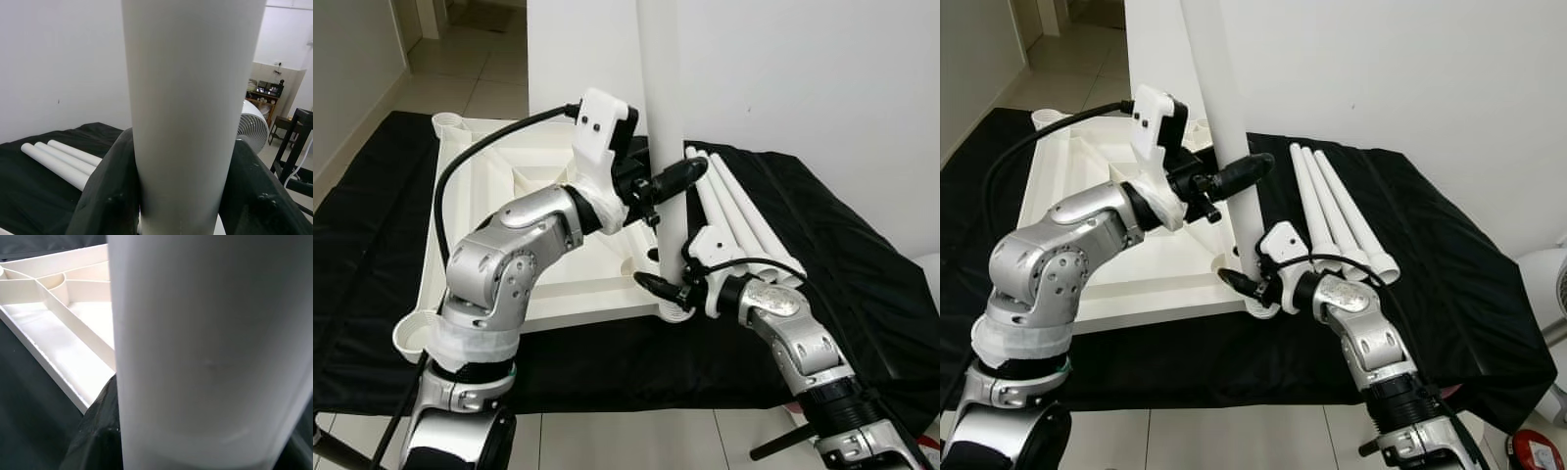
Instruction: Building children table
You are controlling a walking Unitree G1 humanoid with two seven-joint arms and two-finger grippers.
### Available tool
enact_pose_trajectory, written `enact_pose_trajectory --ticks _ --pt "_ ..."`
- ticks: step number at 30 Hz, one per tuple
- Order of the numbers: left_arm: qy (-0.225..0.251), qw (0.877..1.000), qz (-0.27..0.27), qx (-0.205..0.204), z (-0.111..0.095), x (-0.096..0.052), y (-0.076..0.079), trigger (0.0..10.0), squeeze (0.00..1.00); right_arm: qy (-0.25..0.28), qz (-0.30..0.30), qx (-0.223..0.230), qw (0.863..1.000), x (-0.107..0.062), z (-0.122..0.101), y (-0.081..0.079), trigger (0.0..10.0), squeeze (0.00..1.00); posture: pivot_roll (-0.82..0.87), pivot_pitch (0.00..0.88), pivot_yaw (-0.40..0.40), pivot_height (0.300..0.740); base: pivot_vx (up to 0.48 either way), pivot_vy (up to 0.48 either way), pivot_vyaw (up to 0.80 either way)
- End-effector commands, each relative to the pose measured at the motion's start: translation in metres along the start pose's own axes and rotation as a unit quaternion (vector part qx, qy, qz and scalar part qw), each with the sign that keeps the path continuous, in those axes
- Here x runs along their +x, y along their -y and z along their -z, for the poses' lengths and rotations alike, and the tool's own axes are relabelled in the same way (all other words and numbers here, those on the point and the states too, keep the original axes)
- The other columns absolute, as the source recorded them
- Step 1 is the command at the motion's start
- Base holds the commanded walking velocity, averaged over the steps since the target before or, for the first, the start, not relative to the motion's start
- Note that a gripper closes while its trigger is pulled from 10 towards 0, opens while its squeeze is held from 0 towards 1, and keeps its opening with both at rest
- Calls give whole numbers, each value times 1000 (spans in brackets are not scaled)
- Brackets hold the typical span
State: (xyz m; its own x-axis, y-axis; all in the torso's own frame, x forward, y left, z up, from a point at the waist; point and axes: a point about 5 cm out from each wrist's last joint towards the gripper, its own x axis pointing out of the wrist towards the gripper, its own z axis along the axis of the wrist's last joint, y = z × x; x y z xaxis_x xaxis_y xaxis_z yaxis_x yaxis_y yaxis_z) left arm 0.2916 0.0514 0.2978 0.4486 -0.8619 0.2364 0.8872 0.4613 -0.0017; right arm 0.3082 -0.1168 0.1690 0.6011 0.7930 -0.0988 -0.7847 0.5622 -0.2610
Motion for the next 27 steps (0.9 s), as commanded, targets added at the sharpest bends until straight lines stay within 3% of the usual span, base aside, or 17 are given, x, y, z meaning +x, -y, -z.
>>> enact_pose_trajectory --ticks 1,4,5,7,8,10,11,14,18,19,22,23,27 --pt "14 998 -53 3 -9 0 -7 0 0 -10 18 -1 1000 -3 5 5 10000 0 61 0 -103 740 0 0 0" --pt "10 996 -84 -3 -13 2 -14 0 0 -9 50 10 999 0 4 9 10000 0 58 0 -103 740 0 0 0" --pt "6 996 -90 -4 -14 2 -16 10000 0 -7 64 16 998 2 4 11 10000 0 57 0 -105 740 0 0 0" --pt "4 995 -95 -3 -15 3 -17 10000 0 -4 75 23 997 3 4 12 10000 0 57 0 -106 740 0 0 0" --pt "3 995 -104 1 -17 4 -18 10000 0 -2 92 27 995 6 4 14 10000 514 56 0 -108 740 0 0 0" --pt "2 994 -110 4 -19 5 -18 10000 0 -1 105 30 994 8 5 14 10000 514 56 0 -108 740 0 0 0" --pt "1 993 -118 8 -20 6 -19 10000 0 1 119 37 992 9 5 16 10000 1000 56 0 -108 740 0 0 0" --pt "-1 992 -124 12 -21 7 -20 10000 0 4 132 44 990 10 5 17 10000 1000 56 0 -108 740 0 0 0" --pt "-3 989 -146 6 -24 12 -27 10000 0 20 190 53 980 13 0 25 10000 1000 37 0 -87 740 0 0 0" --pt "-9 987 -163 6 -23 16 -32 10000 0 31 228 49 972 13 -3 29 10000 1000 15 0 -65 740 0 0 0" --pt "-12 986 -168 6 -23 17 -34 10000 0 35 246 47 968 13 -4 31 10000 1000 15 0 -65 740 0 0 0" --pt "-14 985 -170 3 -22 20 -35 10000 0 40 264 53 962 12 -4 32 10000 0 -2 0 -46 740 0 0 0" --pt "-17 986 -167 -2 -22 26 -35 10000 0 44 283 65 956 13 -3 31 10000 0 -21 0 -23 740 0 0 0"
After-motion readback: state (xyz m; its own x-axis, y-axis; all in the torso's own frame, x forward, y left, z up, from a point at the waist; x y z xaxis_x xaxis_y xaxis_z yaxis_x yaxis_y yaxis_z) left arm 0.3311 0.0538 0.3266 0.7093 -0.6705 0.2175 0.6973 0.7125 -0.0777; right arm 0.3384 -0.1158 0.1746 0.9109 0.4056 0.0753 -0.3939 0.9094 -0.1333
